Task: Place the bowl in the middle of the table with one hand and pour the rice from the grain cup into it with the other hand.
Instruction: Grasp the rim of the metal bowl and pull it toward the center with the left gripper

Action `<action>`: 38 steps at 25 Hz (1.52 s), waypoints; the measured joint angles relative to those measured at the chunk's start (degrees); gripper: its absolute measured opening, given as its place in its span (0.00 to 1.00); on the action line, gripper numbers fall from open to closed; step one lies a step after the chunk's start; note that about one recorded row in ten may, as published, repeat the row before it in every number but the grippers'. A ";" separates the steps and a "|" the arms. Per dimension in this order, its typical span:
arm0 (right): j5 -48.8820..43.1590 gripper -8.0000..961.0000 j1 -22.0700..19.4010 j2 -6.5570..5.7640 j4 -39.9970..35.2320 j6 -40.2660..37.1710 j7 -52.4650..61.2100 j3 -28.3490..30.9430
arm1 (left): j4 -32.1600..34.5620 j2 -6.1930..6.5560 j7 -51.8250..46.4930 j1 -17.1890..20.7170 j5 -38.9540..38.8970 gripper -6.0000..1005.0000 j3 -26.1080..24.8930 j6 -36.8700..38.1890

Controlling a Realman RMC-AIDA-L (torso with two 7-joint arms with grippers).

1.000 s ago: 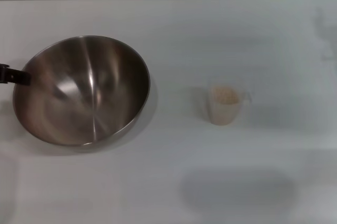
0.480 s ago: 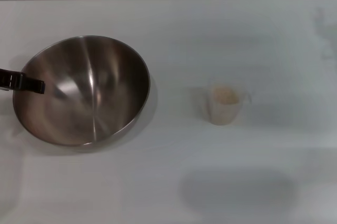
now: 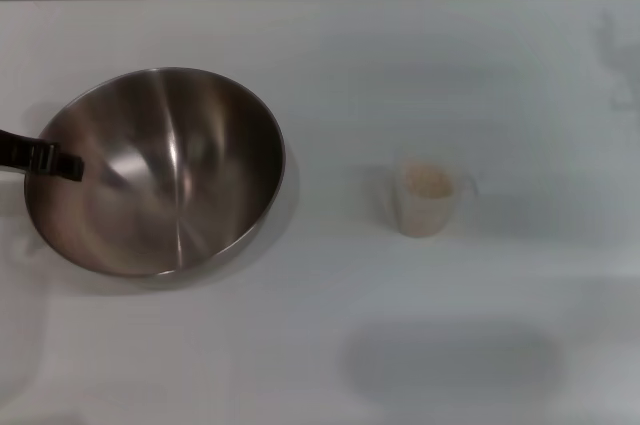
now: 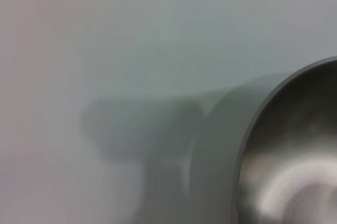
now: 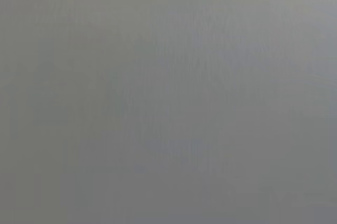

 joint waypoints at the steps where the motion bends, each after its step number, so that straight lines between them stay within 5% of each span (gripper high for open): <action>1: 0.00 0.56 0.04 0.00 -0.13 0.09 0.01 0.00 | 0.11 0.03 0.00 -0.18 0.03 0.65 -0.17 -0.07; 15: 0.00 0.56 0.10 0.00 -0.24 0.38 0.11 0.00 | 0.85 0.04 -0.20 -1.36 -0.03 0.11 -0.90 -1.52; 32: 0.00 0.56 0.17 0.00 -0.24 0.37 0.12 0.00 | 4.91 0.19 3.93 -4.52 -8.11 0.05 -12.32 -4.67; 38: -0.01 0.56 0.12 0.00 -0.29 0.37 0.12 0.00 | 4.06 0.01 4.24 -5.49 -11.13 0.05 -11.88 -5.01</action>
